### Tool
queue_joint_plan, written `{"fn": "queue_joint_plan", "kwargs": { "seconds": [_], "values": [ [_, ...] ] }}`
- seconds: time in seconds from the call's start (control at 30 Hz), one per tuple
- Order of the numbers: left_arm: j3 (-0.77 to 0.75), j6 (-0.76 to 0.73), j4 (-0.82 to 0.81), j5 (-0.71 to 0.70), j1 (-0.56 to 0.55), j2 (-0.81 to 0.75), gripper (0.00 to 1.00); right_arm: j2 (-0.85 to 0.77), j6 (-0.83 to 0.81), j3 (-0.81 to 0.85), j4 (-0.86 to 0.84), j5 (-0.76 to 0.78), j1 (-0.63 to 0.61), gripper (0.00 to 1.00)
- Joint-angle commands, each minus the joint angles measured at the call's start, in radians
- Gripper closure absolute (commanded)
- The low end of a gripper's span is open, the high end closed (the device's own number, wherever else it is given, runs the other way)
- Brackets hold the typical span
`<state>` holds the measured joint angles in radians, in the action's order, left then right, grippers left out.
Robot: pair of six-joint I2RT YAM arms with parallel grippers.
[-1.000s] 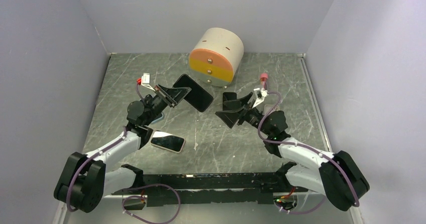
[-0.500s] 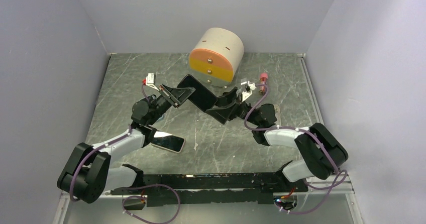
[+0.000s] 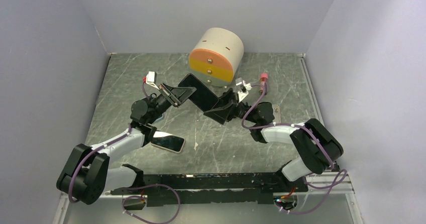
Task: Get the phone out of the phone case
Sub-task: Remove the phone case from the phone.
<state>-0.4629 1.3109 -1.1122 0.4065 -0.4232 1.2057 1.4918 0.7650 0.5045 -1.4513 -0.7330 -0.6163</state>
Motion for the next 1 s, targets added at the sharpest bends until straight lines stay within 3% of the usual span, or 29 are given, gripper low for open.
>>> {"fn": "queue_joint_plan", "kwargs": {
  "seconds": [0.0, 0.2, 0.33, 0.53, 0.73, 0.97],
  "values": [
    [-0.063, 0.025, -0.033, 0.019, -0.003, -0.034, 0.97, -0.008, -0.072, 0.030, -0.040, -0.045, -0.007, 0.44],
    [-0.078, 0.045, -0.026, 0.059, -0.005, -0.023, 0.97, -0.055, -0.209, 0.026, 0.101, -0.026, -0.007, 0.60],
    [-0.084, 0.056, 0.014, 0.106, -0.003, -0.025, 0.98, -0.092, -0.325, 0.027, 0.216, -0.013, -0.005, 0.78],
    [-0.134, 0.026, 0.170, 0.203, 0.000, -0.064, 0.97, -0.150, -0.526, 0.028, 0.369, -0.017, -0.007, 0.91],
    [-0.221, -0.103, 0.454, 0.284, 0.000, -0.132, 0.98, -0.197, -0.693, 0.043, 0.505, 0.031, -0.008, 1.00],
    [-0.220, -0.069, 0.444, 0.386, 0.000, -0.094, 0.97, -0.194, -0.757, 0.050, 0.516, 0.058, -0.007, 1.00]
  ]
}}
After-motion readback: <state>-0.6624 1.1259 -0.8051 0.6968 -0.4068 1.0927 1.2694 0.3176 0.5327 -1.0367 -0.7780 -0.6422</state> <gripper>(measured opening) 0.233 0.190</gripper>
